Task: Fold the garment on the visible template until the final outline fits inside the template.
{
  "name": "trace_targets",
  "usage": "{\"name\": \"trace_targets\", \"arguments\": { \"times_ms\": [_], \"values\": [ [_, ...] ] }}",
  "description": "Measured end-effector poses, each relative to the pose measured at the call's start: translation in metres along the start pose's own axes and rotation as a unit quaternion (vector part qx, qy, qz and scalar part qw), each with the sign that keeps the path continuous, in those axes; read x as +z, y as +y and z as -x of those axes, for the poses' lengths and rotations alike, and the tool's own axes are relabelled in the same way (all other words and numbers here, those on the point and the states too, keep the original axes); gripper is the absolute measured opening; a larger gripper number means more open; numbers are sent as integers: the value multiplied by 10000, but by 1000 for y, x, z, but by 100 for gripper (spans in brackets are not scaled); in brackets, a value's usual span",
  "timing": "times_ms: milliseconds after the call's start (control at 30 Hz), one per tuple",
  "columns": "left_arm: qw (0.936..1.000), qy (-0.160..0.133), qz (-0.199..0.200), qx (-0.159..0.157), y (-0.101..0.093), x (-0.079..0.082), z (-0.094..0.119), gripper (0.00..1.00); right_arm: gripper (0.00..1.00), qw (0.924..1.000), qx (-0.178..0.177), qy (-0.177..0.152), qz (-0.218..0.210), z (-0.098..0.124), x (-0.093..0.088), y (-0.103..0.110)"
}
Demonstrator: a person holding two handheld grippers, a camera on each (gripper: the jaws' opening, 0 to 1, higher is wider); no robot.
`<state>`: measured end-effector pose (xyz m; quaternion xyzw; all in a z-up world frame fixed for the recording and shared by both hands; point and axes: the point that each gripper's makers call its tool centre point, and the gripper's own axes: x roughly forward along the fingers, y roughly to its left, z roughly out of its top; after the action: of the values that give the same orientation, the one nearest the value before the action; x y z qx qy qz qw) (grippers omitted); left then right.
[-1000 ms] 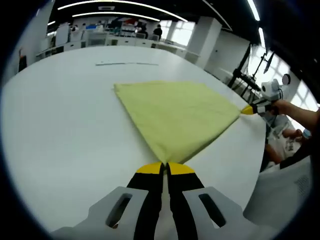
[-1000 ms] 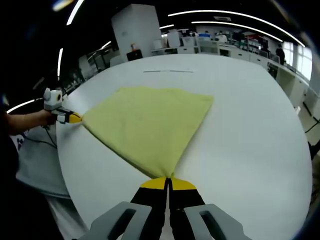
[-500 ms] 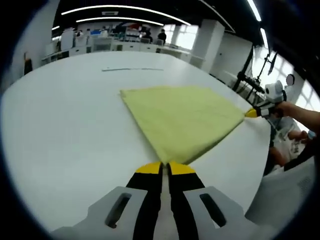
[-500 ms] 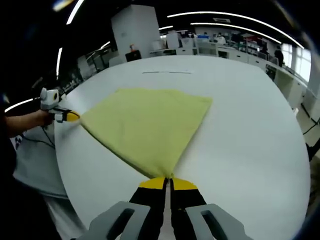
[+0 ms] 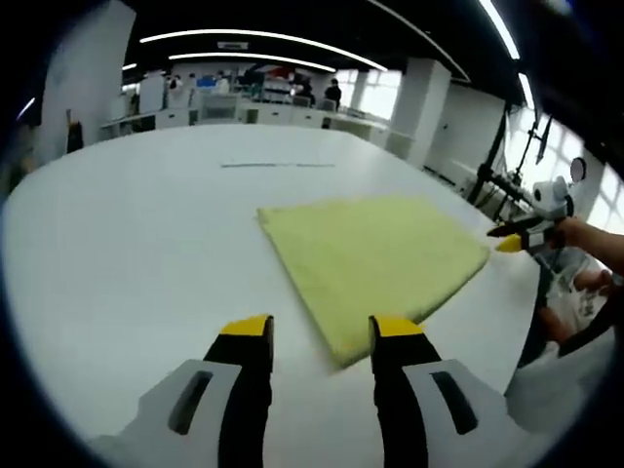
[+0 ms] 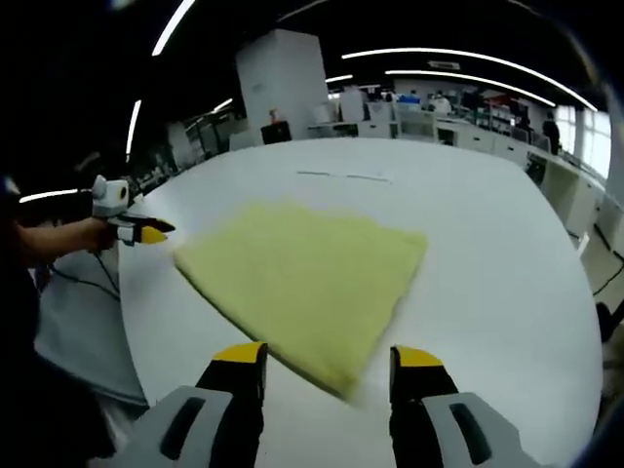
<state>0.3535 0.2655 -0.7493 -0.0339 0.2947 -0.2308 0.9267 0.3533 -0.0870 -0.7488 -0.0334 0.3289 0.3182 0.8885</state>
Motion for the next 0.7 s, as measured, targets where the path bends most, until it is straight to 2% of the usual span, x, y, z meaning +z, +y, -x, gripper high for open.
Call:
{"name": "trace_targets", "arguments": {
  "times_ms": [133,300,700],
  "values": [
    [9998,-25,-151,-87,-8,7,5,46,65,9998,109,-152,9,4,11,9],
    [9991,-131,-394,-125,-13,15,11,63,77,9995,165,-239,84,9,17,19],
    [9982,-252,-502,-199,-21,23,26,92,95,9983,183,-546,122,24,32,32]
  ]
}}
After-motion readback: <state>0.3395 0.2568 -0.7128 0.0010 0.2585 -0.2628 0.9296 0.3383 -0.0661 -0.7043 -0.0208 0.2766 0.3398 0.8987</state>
